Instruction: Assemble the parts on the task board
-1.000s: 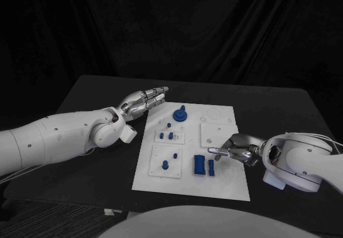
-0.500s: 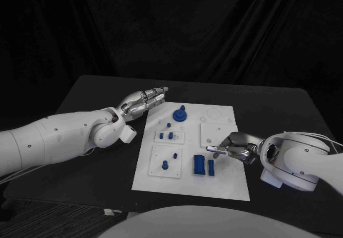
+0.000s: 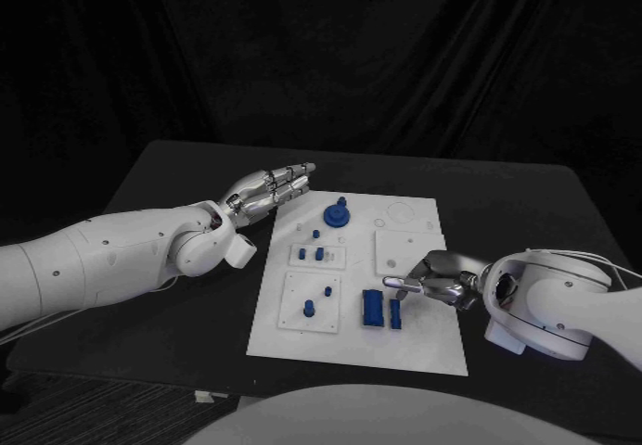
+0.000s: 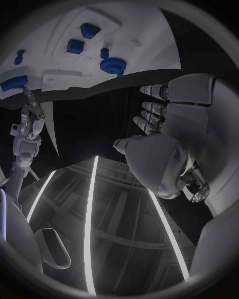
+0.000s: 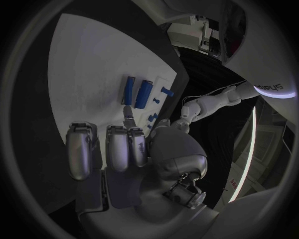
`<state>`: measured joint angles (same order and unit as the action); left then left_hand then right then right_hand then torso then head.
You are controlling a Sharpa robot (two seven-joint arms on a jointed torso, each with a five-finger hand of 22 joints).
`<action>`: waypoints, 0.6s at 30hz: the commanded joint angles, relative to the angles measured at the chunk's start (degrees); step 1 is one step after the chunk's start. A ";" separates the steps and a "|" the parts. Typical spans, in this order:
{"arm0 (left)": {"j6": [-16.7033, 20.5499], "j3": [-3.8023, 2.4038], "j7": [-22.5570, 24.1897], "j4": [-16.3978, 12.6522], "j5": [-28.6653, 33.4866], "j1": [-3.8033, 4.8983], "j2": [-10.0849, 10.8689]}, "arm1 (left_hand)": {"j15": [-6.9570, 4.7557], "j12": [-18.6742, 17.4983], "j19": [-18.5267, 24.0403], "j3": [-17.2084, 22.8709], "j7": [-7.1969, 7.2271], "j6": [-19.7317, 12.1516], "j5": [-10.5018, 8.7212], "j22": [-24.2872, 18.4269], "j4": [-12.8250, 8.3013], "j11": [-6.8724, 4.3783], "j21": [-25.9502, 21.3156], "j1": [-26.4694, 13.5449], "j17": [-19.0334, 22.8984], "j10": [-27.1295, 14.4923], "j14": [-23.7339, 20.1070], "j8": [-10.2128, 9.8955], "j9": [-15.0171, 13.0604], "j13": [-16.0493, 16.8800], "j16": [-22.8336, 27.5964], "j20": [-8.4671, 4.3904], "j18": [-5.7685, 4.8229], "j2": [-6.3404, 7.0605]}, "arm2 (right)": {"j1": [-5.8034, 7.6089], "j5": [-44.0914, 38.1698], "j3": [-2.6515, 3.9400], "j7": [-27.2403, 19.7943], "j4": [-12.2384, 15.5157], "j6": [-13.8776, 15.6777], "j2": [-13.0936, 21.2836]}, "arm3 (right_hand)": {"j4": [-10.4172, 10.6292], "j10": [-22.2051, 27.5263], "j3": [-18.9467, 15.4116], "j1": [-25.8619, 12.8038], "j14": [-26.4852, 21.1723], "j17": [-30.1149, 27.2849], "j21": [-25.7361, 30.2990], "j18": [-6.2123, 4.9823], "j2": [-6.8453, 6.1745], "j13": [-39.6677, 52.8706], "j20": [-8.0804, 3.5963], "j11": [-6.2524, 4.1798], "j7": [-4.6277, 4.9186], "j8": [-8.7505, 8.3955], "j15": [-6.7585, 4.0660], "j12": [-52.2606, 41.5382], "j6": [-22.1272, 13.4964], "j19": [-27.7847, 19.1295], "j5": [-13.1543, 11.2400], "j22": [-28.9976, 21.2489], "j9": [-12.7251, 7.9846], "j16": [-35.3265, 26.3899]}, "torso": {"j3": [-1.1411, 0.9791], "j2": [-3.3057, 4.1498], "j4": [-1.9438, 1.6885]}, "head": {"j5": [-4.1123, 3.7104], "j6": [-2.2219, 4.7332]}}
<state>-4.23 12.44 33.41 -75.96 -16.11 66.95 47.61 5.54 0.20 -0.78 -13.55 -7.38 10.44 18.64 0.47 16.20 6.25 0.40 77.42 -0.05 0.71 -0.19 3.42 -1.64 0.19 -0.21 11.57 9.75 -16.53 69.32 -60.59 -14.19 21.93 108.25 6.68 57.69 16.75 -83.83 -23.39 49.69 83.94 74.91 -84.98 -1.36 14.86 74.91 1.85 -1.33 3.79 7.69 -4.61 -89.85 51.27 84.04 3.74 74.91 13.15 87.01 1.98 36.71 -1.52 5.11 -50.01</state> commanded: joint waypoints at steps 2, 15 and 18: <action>-0.60 -0.05 0.67 0.01 0.03 -0.11 -0.05 | 0.38 0.05 -0.03 0.33 -0.39 0.00 0.23 0.08 -0.15 0.31 0.34 0.58 0.05 0.03 0.19 0.36 -0.05 0.07 0.21 0.53 0.42 0.10 | -0.50 -0.42 0.00 0.38 -0.03 -1.69 -0.12 | -0.13 -6.17 -0.36 0.39 3.96 2.39 -0.09 0.08 0.30 15.09 -0.39 -0.37 -0.13 -0.29 -0.46 -0.15 -0.07 3.44 0.36 13.42 -0.06 0.29 | 0.01 0.00 0.02 | 0.03 0.01; -0.58 -0.05 0.52 -0.04 0.03 -0.13 0.08 | 0.40 0.05 -0.04 0.43 -0.40 -0.01 0.42 0.08 -0.21 0.32 0.36 0.71 0.05 0.03 0.19 0.36 -0.05 0.07 0.21 0.55 0.42 0.08 | -1.03 -0.42 0.00 1.28 -0.09 -2.29 -0.05 | -0.31 -6.17 -0.43 1.45 3.92 2.17 0.04 0.05 0.61 15.09 -0.44 -0.37 -0.06 -0.83 -0.50 -0.15 -0.38 3.37 1.30 13.37 -0.55 0.24 | -0.01 -0.03 -0.04 | 0.13 0.01; -0.57 -0.05 0.51 -0.10 0.03 -0.13 0.14 | 0.40 0.05 -0.04 0.43 -0.40 -0.01 0.42 0.08 -0.21 0.32 0.36 0.71 0.05 0.03 0.19 0.36 -0.05 0.07 0.21 0.55 0.42 0.08 | -1.06 -0.72 0.00 1.54 -0.10 -2.51 -0.04 | -0.24 -6.17 -0.65 1.95 3.89 2.02 0.22 0.00 0.64 15.09 -0.42 -0.30 0.03 -1.48 -0.45 -0.15 -1.14 3.28 1.46 13.31 -1.05 0.19 | -0.03 0.00 -0.01 | 0.23 0.01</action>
<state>-4.26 12.44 33.31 -75.92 -16.11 66.92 47.78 5.54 0.19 -0.78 -13.40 -7.38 10.44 18.86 0.47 16.04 6.25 0.40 77.65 -0.08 0.71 -0.18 3.42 -1.64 0.19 -0.21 11.57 9.75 -16.31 68.51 -60.86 -14.10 22.25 107.99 5.75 57.64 16.43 -83.83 -23.71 51.13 83.94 74.91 -84.98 -1.35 15.40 74.91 1.85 -1.33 3.75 6.37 -4.60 -89.85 50.37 84.05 4.85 74.95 12.20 87.01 1.98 36.70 -1.52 5.27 -50.01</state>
